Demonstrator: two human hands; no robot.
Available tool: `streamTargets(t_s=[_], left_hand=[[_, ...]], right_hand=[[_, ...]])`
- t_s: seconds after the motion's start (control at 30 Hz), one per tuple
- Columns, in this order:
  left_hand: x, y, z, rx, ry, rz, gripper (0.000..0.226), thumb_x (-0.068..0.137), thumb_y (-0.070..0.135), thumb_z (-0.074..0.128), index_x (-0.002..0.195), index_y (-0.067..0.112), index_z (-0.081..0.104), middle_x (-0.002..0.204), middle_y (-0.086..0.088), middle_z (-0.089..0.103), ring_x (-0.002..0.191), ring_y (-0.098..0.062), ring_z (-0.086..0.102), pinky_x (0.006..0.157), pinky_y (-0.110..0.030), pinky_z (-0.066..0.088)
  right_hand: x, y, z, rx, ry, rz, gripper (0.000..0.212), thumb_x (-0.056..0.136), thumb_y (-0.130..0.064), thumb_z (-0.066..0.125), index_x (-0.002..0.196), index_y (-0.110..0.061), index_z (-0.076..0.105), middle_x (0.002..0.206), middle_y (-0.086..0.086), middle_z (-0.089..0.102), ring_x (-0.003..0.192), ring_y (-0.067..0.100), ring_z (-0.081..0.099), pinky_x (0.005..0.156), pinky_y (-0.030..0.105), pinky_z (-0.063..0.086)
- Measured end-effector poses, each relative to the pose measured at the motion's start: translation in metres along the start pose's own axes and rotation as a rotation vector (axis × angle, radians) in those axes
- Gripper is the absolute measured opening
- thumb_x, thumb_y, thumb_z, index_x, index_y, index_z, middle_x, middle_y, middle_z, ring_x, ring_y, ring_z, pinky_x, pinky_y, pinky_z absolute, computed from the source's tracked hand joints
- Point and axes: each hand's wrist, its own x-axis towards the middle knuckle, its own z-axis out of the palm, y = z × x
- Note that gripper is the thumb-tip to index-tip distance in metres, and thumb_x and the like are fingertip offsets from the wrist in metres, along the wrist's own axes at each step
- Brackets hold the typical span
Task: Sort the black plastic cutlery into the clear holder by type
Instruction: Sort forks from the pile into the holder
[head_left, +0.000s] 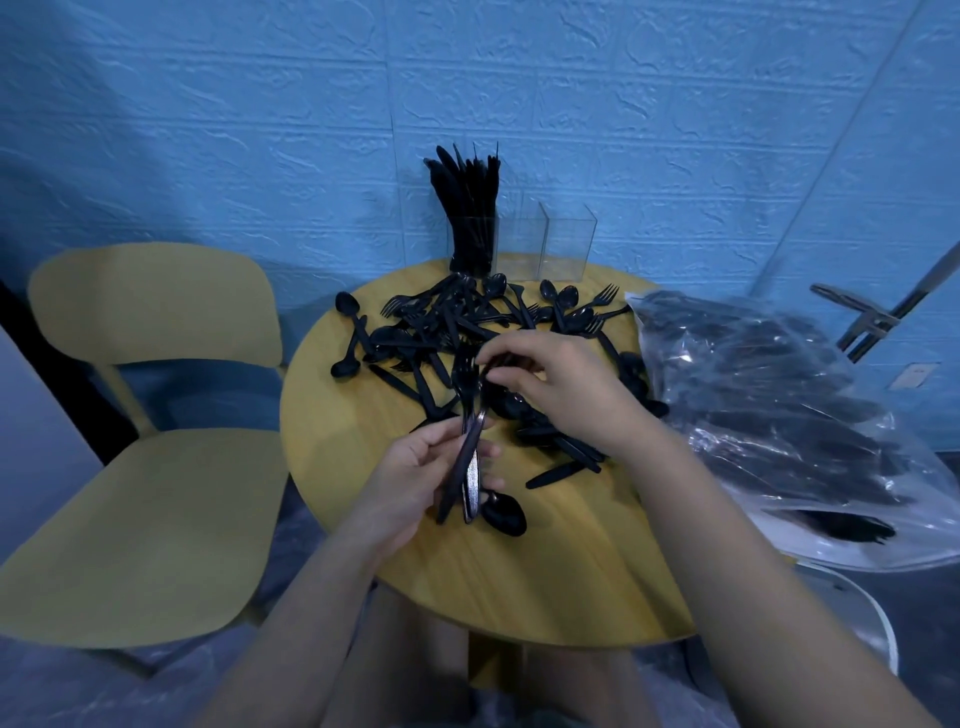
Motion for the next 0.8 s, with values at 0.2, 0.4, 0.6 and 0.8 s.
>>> streamTargets(t_s=[0.2, 0.4, 0.6, 0.8], left_hand=[[-0.002, 0.006, -0.005, -0.094, -0.067, -0.025, 0.033, 0.087, 0.024, 0.046, 0.114, 0.011, 0.06, 0.089, -0.004, 0.072, 0.063, -0.014, 0.065, 0.057, -0.025, 0.053], [-0.002, 0.004, -0.008, -0.055, -0.088, -0.021, 0.034, 0.088, 0.028, 0.046, 0.117, 0.014, 0.06, 0.092, -0.001, 0.072, 0.065, -0.013, 0.064, 0.059, -0.026, 0.053], [0.0, 0.006, -0.008, -0.085, -0.076, -0.037, 0.038, 0.084, 0.027, 0.05, 0.118, 0.013, 0.059, 0.078, 0.004, 0.067, 0.065, -0.011, 0.064, 0.057, -0.025, 0.054], [0.0, 0.005, -0.014, -0.233, 0.042, -0.02, 0.029, 0.082, 0.021, 0.054, 0.107, 0.008, 0.063, 0.075, -0.001, 0.066, 0.07, -0.014, 0.068, 0.059, -0.025, 0.056]], right_hand=[[0.025, 0.006, 0.007, -0.135, -0.108, -0.138, 0.016, 0.093, -0.008, 0.056, 0.106, -0.012, 0.064, 0.102, 0.002, 0.063, 0.095, 0.014, 0.057, 0.085, 0.028, 0.045], [0.03, 0.007, 0.003, -0.215, -0.222, -0.171, 0.017, 0.095, -0.008, 0.053, 0.109, -0.01, 0.061, 0.101, -0.004, 0.055, 0.094, 0.01, 0.049, 0.084, 0.03, 0.043], [0.034, 0.005, 0.013, -0.234, -0.167, -0.106, 0.039, 0.094, -0.024, 0.057, 0.13, -0.022, 0.046, 0.112, -0.007, 0.051, 0.084, 0.004, 0.043, 0.075, 0.022, 0.038], [0.043, 0.028, 0.018, -0.208, -0.054, -0.001, 0.03, 0.095, -0.027, 0.054, 0.124, -0.019, 0.056, 0.105, -0.005, 0.053, 0.091, 0.012, 0.053, 0.084, 0.036, 0.049]])
